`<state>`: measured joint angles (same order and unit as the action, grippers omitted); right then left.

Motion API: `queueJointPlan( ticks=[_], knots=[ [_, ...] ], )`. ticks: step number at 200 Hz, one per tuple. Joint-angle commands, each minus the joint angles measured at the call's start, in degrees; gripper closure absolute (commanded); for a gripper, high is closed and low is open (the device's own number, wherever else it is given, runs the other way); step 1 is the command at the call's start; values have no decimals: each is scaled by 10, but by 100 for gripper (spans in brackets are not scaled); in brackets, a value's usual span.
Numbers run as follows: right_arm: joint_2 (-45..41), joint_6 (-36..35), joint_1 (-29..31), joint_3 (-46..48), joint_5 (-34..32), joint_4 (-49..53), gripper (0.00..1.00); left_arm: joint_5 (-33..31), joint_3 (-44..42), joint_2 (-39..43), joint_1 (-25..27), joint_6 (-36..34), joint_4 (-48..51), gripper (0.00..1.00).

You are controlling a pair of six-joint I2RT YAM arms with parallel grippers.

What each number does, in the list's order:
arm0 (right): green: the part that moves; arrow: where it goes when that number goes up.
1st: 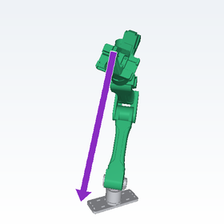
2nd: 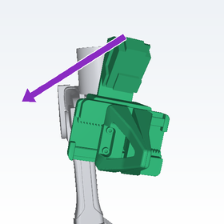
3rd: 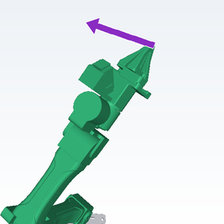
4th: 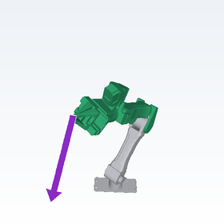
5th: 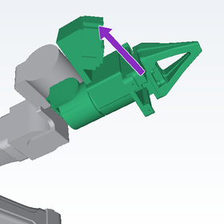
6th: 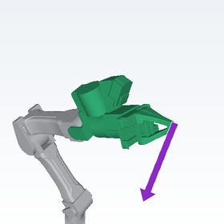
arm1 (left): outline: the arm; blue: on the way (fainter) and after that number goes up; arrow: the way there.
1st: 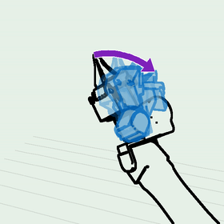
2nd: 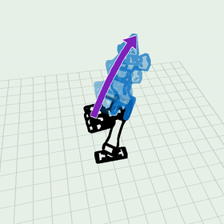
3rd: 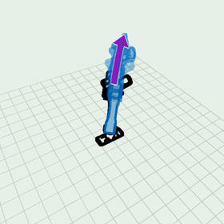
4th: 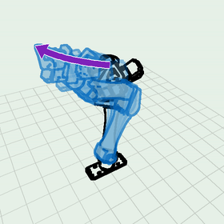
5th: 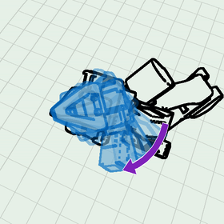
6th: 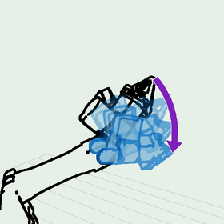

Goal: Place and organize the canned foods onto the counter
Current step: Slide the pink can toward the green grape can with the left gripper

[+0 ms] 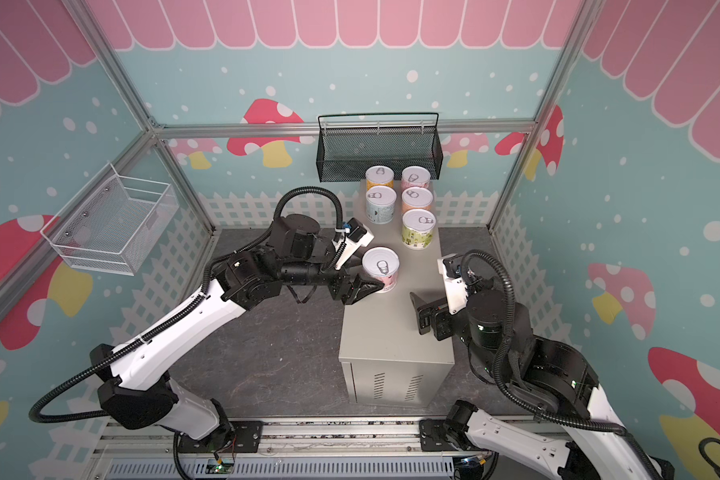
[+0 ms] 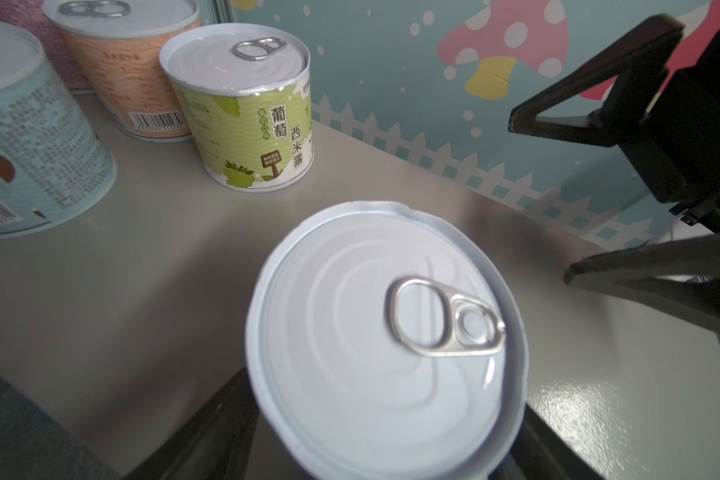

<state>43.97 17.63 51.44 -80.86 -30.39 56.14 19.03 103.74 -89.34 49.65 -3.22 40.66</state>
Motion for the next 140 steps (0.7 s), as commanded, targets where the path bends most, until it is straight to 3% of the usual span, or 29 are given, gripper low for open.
queueJointPlan(
  ticks=[1, 75, 140],
  knots=[
    [-15, 15, 3, 12, -28, -3, 1, -17, -7, 3, 1, -7, -26, 23],
    [-32, 37, 3, 48, -44, -1, 0, -42, 7, -33, -18, -16, -49, 30],
    [-42, 44, 3, 60, -51, -3, 0, -60, 12, -56, -46, -10, -87, 30]
  ],
)
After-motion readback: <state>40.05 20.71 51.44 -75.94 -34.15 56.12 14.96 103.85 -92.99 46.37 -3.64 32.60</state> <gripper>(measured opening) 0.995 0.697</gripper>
